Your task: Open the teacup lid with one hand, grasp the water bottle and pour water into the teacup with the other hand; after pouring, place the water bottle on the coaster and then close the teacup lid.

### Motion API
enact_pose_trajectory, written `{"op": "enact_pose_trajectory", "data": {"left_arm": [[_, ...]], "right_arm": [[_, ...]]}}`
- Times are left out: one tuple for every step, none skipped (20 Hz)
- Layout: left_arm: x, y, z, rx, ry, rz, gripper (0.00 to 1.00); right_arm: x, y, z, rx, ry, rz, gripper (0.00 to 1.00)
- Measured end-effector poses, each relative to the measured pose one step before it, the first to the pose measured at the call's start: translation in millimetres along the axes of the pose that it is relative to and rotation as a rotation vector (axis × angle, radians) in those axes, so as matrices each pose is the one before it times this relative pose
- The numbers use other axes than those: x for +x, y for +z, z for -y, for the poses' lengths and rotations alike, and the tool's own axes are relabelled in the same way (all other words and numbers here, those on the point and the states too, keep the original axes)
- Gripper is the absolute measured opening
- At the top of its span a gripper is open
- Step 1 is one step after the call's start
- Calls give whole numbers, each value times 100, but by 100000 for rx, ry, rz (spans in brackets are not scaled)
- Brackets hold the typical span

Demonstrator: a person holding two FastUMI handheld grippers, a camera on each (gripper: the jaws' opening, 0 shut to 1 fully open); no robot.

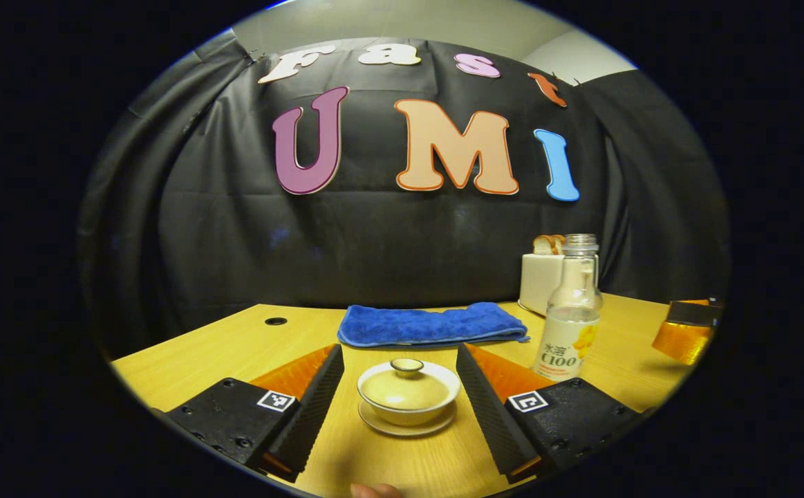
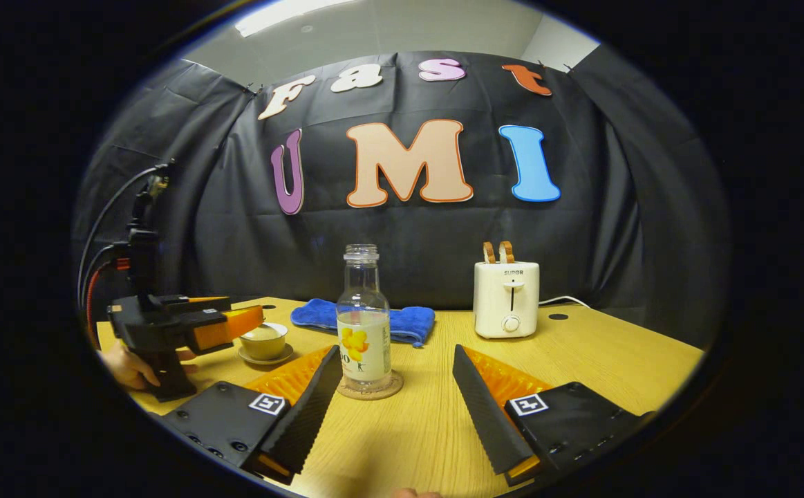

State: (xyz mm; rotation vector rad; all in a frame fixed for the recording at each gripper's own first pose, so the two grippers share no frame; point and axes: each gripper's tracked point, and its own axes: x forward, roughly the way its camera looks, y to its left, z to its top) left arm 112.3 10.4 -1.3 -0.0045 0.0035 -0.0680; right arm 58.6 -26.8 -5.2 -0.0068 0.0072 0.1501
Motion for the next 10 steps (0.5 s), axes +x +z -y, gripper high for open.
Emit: {"op": "enact_pose_trajectory", "data": {"left_arm": [[-2350,101,880,93,944,58,95],[-883,46,445,-33,276,-92,96],[-903,-38,243,32,1106,-381,95],[-1227,115,214,44,1053,499,95],[-866,-158,499,2,-246,-690,95],[-1286,163,378,21,1031,529,95],[-1005,-24,288,178,635,-39,96],[-899,86,630,-187,-424,142,96],[-901,-26,452,-24,-85,-164,96],[-1052,194,365,87,287,463,96]], "right_arm": [[-627,50,-5,-20,-1726,105,100],[-497,-5,22,-77,-1265,60,96],[-338,-29,88,-72,-1563,156,96],[-458,99,-18,77,-1353,26,97],[-605,49,-324,3,-204,-49,97],[-716,-28,-219,-48,-960,57,96],[-369,27,-52,58,-726,68,97],[-583,-7,-350,-28,-271,-50,98],[-499,-18,-359,6,73,-53,99],[-610,-20,-380,-56,-160,-149,100]]}}
